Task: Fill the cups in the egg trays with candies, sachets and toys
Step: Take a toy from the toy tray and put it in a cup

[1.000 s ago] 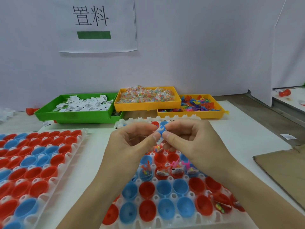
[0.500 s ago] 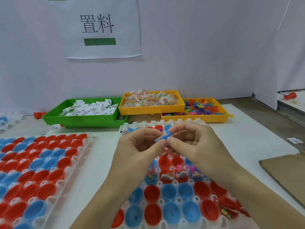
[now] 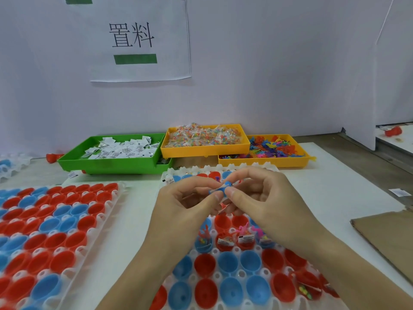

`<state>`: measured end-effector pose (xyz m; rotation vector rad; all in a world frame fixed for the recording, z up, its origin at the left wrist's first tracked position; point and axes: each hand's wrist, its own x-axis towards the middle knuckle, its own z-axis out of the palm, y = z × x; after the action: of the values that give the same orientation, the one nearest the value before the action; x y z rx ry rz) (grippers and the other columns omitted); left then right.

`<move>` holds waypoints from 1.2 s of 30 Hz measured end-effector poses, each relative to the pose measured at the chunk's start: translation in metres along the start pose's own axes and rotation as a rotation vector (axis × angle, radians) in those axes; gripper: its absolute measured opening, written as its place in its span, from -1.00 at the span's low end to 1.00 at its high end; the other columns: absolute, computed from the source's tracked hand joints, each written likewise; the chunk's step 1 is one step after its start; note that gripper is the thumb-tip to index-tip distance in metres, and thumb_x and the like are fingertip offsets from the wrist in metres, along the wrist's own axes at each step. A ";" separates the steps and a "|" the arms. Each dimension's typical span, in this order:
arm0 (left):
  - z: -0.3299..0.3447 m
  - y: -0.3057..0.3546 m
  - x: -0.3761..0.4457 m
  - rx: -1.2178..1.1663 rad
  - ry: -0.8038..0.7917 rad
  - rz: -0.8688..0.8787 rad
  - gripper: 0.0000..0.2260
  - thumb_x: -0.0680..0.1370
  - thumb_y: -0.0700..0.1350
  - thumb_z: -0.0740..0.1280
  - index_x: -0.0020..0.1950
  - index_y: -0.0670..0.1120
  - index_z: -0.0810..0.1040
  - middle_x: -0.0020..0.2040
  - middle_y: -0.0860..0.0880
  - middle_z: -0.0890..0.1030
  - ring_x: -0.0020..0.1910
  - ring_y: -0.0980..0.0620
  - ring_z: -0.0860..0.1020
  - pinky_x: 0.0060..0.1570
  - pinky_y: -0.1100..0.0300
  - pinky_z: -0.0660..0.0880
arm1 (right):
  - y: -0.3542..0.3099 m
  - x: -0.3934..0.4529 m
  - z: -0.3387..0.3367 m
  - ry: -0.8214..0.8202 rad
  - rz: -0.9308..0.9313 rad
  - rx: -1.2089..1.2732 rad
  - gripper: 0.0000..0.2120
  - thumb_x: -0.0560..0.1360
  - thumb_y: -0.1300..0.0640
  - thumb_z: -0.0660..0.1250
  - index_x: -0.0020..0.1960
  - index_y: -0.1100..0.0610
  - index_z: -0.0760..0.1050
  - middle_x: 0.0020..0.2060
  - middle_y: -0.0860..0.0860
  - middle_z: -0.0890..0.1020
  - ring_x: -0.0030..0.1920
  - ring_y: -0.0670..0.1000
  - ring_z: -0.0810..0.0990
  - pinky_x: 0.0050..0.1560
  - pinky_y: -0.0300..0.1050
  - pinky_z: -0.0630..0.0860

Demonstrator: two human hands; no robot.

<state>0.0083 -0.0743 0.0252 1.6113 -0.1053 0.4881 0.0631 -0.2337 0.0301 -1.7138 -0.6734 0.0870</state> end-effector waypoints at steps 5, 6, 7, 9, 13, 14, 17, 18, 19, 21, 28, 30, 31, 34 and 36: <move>0.000 0.000 0.000 0.008 0.009 0.028 -0.86 0.40 -0.29 0.49 -0.10 -0.10 0.73 -0.28 -0.05 0.70 -0.28 0.05 0.66 -0.23 0.30 0.57 | 0.000 0.000 0.000 0.019 -0.009 0.001 -0.88 0.55 0.20 0.39 0.03 0.00 0.59 -0.23 -0.04 0.73 -0.24 -0.04 0.73 -0.19 -0.23 0.64; 0.000 0.000 -0.001 0.010 0.014 0.032 -0.86 0.38 -0.25 0.49 -0.11 -0.08 0.74 -0.28 -0.05 0.70 -0.28 0.05 0.66 -0.23 0.31 0.57 | -0.001 0.000 0.001 0.019 -0.008 -0.001 -0.88 0.55 0.20 0.39 0.03 0.00 0.59 -0.24 -0.05 0.73 -0.24 -0.04 0.73 -0.18 -0.23 0.64; 0.000 0.000 -0.001 0.010 0.022 0.036 -0.86 0.36 -0.21 0.49 -0.11 -0.07 0.74 -0.27 -0.05 0.70 -0.28 0.05 0.66 -0.23 0.32 0.57 | -0.001 0.000 0.001 0.019 -0.007 -0.001 -0.88 0.55 0.20 0.39 0.03 0.01 0.59 -0.24 -0.05 0.73 -0.24 -0.04 0.73 -0.18 -0.23 0.64; 0.000 -0.001 0.000 0.015 0.037 0.047 -0.85 0.35 -0.18 0.49 -0.11 -0.07 0.74 -0.25 -0.07 0.71 -0.26 0.03 0.68 -0.23 0.32 0.56 | -0.001 0.000 0.001 0.018 -0.003 0.014 -0.88 0.55 0.21 0.39 0.03 0.02 0.59 -0.24 -0.04 0.73 -0.24 -0.04 0.73 -0.19 -0.23 0.64; 0.000 -0.002 0.001 0.007 0.028 0.053 -0.89 0.37 -0.17 0.49 -0.14 -0.03 0.72 -0.23 -0.06 0.71 -0.23 0.03 0.68 -0.21 0.31 0.57 | -0.002 0.000 0.001 0.019 -0.003 0.055 -0.90 0.56 0.23 0.39 0.01 0.04 0.59 -0.26 0.00 0.74 -0.25 0.00 0.73 -0.20 -0.22 0.65; -0.001 -0.002 0.000 -0.018 0.019 0.045 -0.89 0.37 -0.16 0.50 -0.13 -0.01 0.71 -0.21 -0.07 0.71 -0.21 0.03 0.68 -0.19 0.30 0.57 | -0.002 0.000 0.001 0.018 -0.005 0.068 -0.90 0.56 0.23 0.39 0.00 0.05 0.59 -0.26 0.01 0.74 -0.26 0.00 0.73 -0.21 -0.22 0.64; -0.002 0.000 0.000 -0.082 -0.019 0.009 -0.85 0.34 -0.07 0.50 -0.11 0.03 0.70 -0.14 -0.07 0.72 -0.13 -0.01 0.69 -0.13 0.26 0.58 | -0.003 0.001 0.000 0.024 -0.013 0.103 -0.92 0.55 0.24 0.39 -0.01 0.08 0.60 -0.26 0.02 0.74 -0.27 0.03 0.73 -0.22 -0.21 0.64; -0.002 0.000 0.000 -0.094 -0.033 0.001 -0.84 0.33 -0.05 0.50 -0.10 0.03 0.70 -0.13 -0.07 0.72 -0.11 -0.02 0.70 -0.12 0.25 0.58 | -0.004 0.001 0.000 0.025 -0.015 0.112 -0.92 0.55 0.24 0.39 -0.02 0.08 0.60 -0.26 0.03 0.74 -0.27 0.03 0.73 -0.22 -0.20 0.64; -0.002 0.000 0.000 -0.101 -0.044 -0.001 -0.83 0.33 -0.05 0.50 -0.10 0.03 0.70 -0.12 -0.07 0.72 -0.11 -0.02 0.70 -0.11 0.25 0.58 | -0.004 0.001 0.000 0.026 -0.018 0.118 -0.91 0.55 0.24 0.39 -0.03 0.07 0.60 -0.25 0.03 0.74 -0.26 0.04 0.73 -0.21 -0.19 0.64; -0.002 0.000 0.000 -0.100 -0.045 0.002 -0.85 0.35 -0.08 0.50 -0.09 -0.01 0.70 -0.14 -0.09 0.72 -0.13 -0.02 0.69 -0.12 0.26 0.58 | -0.004 0.001 -0.001 0.025 -0.018 0.118 -0.90 0.55 0.24 0.39 -0.05 0.05 0.60 -0.25 0.04 0.74 -0.24 0.05 0.73 -0.20 -0.19 0.64; -0.002 0.000 0.000 -0.095 -0.058 0.021 -0.88 0.40 -0.11 0.45 -0.08 -0.05 0.68 -0.24 -0.11 0.70 -0.26 0.01 0.68 -0.20 0.28 0.57 | -0.003 0.001 0.001 0.011 -0.031 0.120 -0.87 0.54 0.22 0.41 -0.08 -0.01 0.61 -0.24 0.06 0.73 -0.23 0.05 0.73 -0.16 -0.17 0.65; -0.002 0.000 0.000 -0.087 -0.061 0.034 -0.88 0.41 -0.11 0.45 -0.08 -0.05 0.69 -0.24 -0.09 0.70 -0.25 0.00 0.68 -0.19 0.28 0.58 | -0.004 0.001 0.001 0.015 -0.041 0.125 -0.87 0.52 0.22 0.41 -0.08 -0.01 0.62 -0.26 0.05 0.73 -0.24 0.04 0.73 -0.18 -0.20 0.64; -0.002 0.000 0.000 -0.074 -0.062 0.045 -0.89 0.41 -0.11 0.45 -0.08 -0.03 0.69 -0.24 -0.07 0.70 -0.24 0.00 0.69 -0.18 0.28 0.58 | -0.004 0.000 0.002 0.019 -0.044 0.126 -0.88 0.52 0.23 0.42 -0.08 0.01 0.63 -0.27 0.05 0.73 -0.25 0.03 0.73 -0.19 -0.20 0.64; -0.002 -0.001 0.000 -0.034 -0.057 0.079 -0.90 0.42 -0.11 0.44 -0.09 0.02 0.70 -0.28 -0.02 0.69 -0.28 0.06 0.67 -0.21 0.32 0.56 | -0.004 0.000 0.001 0.029 -0.047 0.117 -0.93 0.52 0.24 0.41 -0.06 0.09 0.63 -0.28 0.06 0.73 -0.27 0.03 0.72 -0.22 -0.21 0.63; -0.002 -0.002 0.000 -0.018 -0.044 0.101 -0.90 0.43 -0.14 0.44 -0.10 0.02 0.70 -0.30 -0.02 0.68 -0.30 0.06 0.66 -0.23 0.32 0.56 | -0.004 0.000 0.000 0.026 -0.037 0.117 -0.94 0.53 0.25 0.41 -0.05 0.12 0.63 -0.28 0.07 0.73 -0.27 0.04 0.72 -0.21 -0.20 0.64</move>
<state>0.0086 -0.0725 0.0237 1.6054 -0.2248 0.5279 0.0609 -0.2332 0.0336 -1.5869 -0.6677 0.0765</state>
